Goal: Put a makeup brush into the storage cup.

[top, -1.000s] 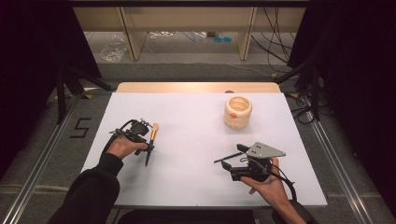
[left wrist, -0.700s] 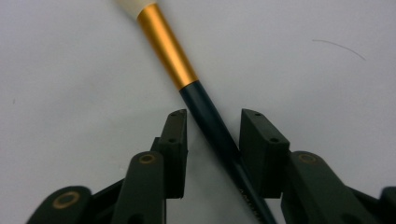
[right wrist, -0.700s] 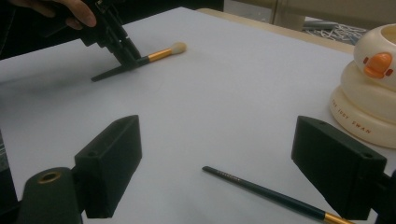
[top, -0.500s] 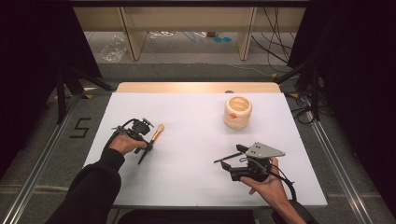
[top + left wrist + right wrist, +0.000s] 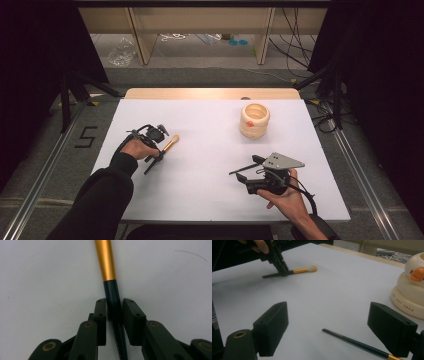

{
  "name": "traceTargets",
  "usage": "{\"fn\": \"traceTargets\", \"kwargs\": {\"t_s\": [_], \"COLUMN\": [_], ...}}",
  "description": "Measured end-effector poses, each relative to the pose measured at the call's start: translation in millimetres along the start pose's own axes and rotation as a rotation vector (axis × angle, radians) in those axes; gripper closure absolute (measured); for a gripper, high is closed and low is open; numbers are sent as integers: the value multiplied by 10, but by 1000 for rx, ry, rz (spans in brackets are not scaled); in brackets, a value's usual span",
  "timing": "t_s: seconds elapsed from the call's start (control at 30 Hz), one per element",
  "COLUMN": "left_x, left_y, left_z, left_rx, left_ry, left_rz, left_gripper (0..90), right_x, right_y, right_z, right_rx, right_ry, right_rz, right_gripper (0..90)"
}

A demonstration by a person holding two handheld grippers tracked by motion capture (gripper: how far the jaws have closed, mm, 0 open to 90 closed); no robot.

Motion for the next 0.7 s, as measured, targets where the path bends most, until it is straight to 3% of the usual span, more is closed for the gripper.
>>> {"fn": "traceTargets", "kwargs": {"t_s": [0.07,0.2,0.23,0.37,0.4,0.53,0.6,0.63,0.7], "left_x": [-5,0,5,-5,1,-4,0,2,5], "left_y": [-18,-14,-16,-20,-17,-56,-74,-103,-149], "left_z": [22,31,56,37,56,56,78,108,121], "left_rx": [-9,-22,-26,-28,-30,-53,-57,-65,-69], "left_ry": [15,1,40,26,54,23,41,53,28], "left_rz": [21,17,17,17,2,-15,-20,-39,-66], "left_gripper": [743,779,780,781,781,782,782,782,782], "right_x": [-3,-2,-4,-9,-10,-8,-7,-5,-2], "right_y": [-2,-2,1,1,4,-6,-11,-11,-11], "right_z": [-1,4,3,0,1,-4,-5,-6,-7], "right_rx": [0,2,5,5,6,-3,-3,-2,-2], "right_ry": [-4,0,-2,-3,-3,-4,-3,-3,-2], "right_rz": [6,6,8,17,16,22,29,27,24], "right_gripper": [182,183,183,183,183,184,184,185,186]}}
Point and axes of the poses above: each handheld gripper's, and its own axes: y roughly forward along the jaws, x roughly out of its top, z roughly to its left, the point moved 4 cm from there along y, roughly forward along the jaws, and after that the axes turned 15 degrees about -z, right-handed, at the moved point
